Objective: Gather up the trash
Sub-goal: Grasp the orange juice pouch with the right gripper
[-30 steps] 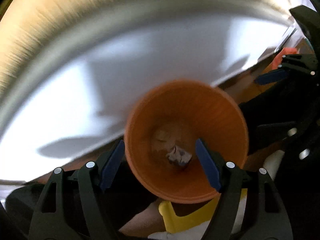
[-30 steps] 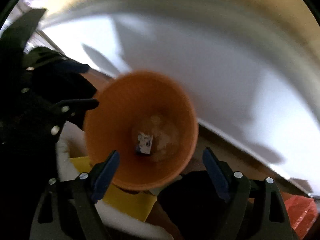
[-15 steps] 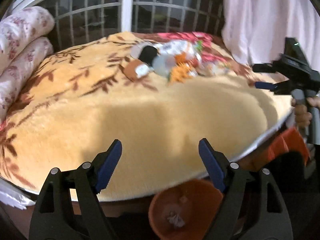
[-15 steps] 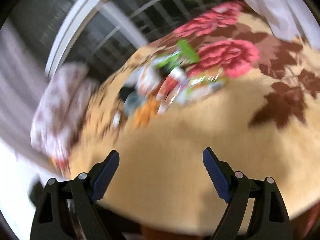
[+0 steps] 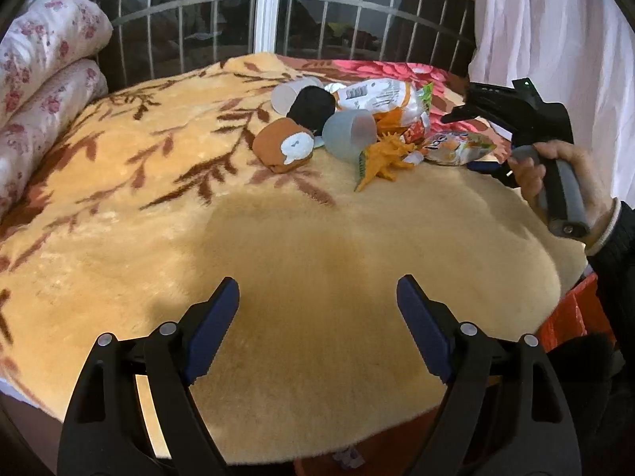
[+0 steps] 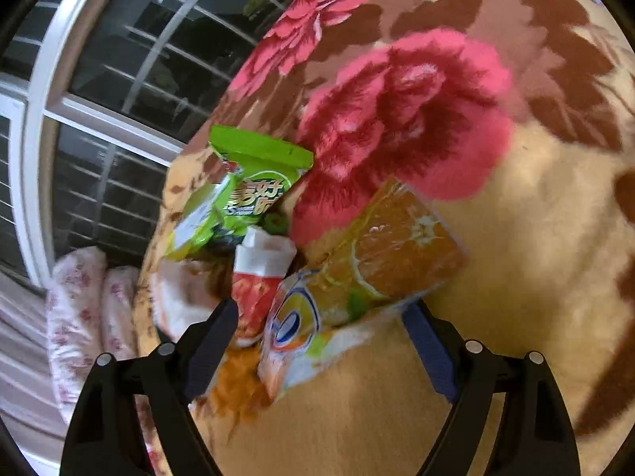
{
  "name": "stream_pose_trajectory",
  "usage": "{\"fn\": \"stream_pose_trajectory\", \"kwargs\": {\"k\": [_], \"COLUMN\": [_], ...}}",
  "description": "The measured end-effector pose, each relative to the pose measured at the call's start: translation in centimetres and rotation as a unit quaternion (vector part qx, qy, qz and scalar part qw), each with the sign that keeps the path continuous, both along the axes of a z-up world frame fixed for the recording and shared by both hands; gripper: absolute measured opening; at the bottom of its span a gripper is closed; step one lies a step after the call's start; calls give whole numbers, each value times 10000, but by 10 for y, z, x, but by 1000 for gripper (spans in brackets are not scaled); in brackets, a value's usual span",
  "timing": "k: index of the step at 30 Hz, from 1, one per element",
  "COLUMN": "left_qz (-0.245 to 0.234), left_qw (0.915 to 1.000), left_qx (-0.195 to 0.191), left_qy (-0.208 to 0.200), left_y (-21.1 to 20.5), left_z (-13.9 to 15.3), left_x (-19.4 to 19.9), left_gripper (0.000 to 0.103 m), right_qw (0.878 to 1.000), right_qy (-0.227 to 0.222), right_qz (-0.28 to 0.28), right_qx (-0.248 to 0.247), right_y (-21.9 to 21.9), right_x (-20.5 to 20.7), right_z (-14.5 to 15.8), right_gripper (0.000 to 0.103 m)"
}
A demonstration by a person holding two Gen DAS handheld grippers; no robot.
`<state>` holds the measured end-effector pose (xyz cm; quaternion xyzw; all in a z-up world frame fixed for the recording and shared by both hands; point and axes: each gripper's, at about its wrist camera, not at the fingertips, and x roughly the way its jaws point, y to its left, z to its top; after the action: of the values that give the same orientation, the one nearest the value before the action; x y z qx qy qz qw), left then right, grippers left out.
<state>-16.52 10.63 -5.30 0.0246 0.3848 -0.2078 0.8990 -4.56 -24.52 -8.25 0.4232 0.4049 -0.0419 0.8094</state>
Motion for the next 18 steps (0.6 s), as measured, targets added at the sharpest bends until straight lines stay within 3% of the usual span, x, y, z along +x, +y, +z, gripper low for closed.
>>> {"fn": "stream_pose_trajectory", "kwargs": {"k": [1,4,7,13,16,18], "left_qz": [40,210,355,494,298,152], "left_qw": [10000,9998,9992,9986,9994,9998], "left_qx": [-3,-19,-106,-116,-118,110], "left_qy": [20,71,125,177,105,-52], "left_y": [-1,-1,-1,-22,-47,-71], "left_z": [-1,-1,3,12,19,22], "left_x": [3,15,34,73,84,93], "left_gripper": [80,80,80,80,80,80], "right_qw": [9998,9995,9945,9644,9567,9529], "right_qy": [77,-215,-670,-1620,-1777,-1877], "right_qz": [-22,-61,111,543,611,687], "right_qx": [-207,-236,-800,-2018,-2221,-2282], "right_y": [4,6,17,39,43,46], "right_x": [5,2,-23,-106,-134,-151], "right_z": [-2,-3,16,56,59,57], "right_gripper": [56,51,50,50,50,50]}}
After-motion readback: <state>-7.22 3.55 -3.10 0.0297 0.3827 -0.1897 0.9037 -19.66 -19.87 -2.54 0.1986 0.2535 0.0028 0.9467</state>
